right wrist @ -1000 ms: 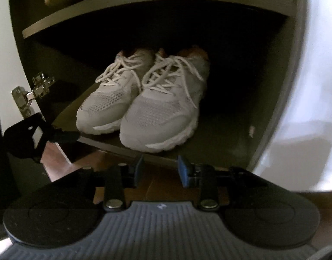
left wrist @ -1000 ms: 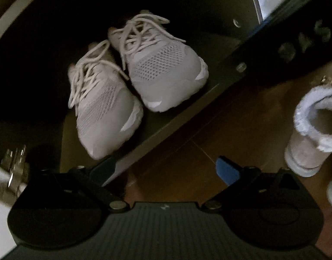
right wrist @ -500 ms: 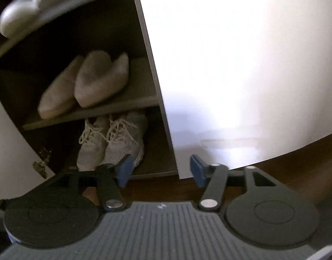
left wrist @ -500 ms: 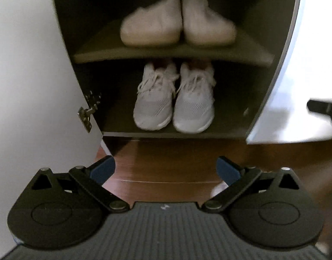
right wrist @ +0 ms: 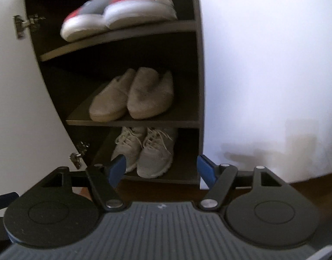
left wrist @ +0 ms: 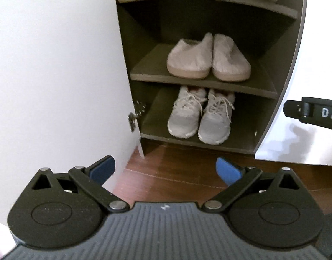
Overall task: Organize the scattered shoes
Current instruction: 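Withdraw both grippers from the cabinet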
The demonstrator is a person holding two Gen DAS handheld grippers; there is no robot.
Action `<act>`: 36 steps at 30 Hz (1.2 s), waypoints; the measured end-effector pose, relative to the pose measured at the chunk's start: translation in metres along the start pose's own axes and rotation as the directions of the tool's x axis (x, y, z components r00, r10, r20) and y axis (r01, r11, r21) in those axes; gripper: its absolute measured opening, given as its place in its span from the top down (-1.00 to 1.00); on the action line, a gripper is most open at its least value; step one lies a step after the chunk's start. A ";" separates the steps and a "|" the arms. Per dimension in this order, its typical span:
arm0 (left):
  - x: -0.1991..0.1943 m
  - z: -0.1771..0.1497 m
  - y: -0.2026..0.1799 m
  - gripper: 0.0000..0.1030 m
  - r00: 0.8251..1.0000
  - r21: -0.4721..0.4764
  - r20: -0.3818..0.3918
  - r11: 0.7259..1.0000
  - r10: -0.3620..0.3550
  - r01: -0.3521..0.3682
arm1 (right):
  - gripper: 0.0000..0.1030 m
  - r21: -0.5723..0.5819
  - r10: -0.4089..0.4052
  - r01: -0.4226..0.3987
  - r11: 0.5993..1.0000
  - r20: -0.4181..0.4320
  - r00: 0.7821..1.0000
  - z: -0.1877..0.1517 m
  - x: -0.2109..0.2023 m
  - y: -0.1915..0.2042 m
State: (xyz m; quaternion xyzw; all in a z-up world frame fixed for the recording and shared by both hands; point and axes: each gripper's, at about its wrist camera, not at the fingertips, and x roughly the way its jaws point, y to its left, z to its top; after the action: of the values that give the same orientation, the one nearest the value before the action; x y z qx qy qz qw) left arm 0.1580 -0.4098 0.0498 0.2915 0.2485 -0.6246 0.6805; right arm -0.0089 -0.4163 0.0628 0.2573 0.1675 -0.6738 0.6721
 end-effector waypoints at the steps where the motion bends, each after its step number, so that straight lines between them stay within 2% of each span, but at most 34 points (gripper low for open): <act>1: -0.005 0.002 0.000 -0.96 1.000 0.003 0.013 1.000 0.009 -0.009 | -0.35 -0.003 0.006 -0.006 1.000 0.003 1.000 0.003 -0.003 0.002; 7: -0.029 0.017 0.001 -0.96 0.997 -0.004 0.068 1.000 0.024 -0.024 | -0.43 -0.022 0.027 -0.026 0.999 0.033 0.999 0.017 -0.018 0.010; 17: -0.051 0.040 -0.010 -0.97 0.997 0.036 0.078 0.999 0.021 -0.024 | -0.49 -0.006 0.017 -0.016 1.000 0.057 0.998 0.030 -0.037 -0.002; 24: -0.052 0.044 -0.021 -0.97 0.996 0.052 0.088 0.999 -0.007 0.002 | -0.53 0.014 -0.002 0.001 1.000 0.089 0.996 0.028 -0.045 -0.016; 36: -0.038 0.040 -0.033 -0.97 0.998 0.059 0.060 0.998 -0.028 0.025 | -0.56 0.011 -0.021 0.020 1.000 0.074 0.997 0.018 -0.038 -0.027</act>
State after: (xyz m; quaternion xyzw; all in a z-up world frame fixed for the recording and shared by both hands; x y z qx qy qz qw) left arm 0.1203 -0.4127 0.1014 0.2888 0.2135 -0.6491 0.6706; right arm -0.0396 -0.3942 0.0961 0.2336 0.1416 -0.6905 0.6697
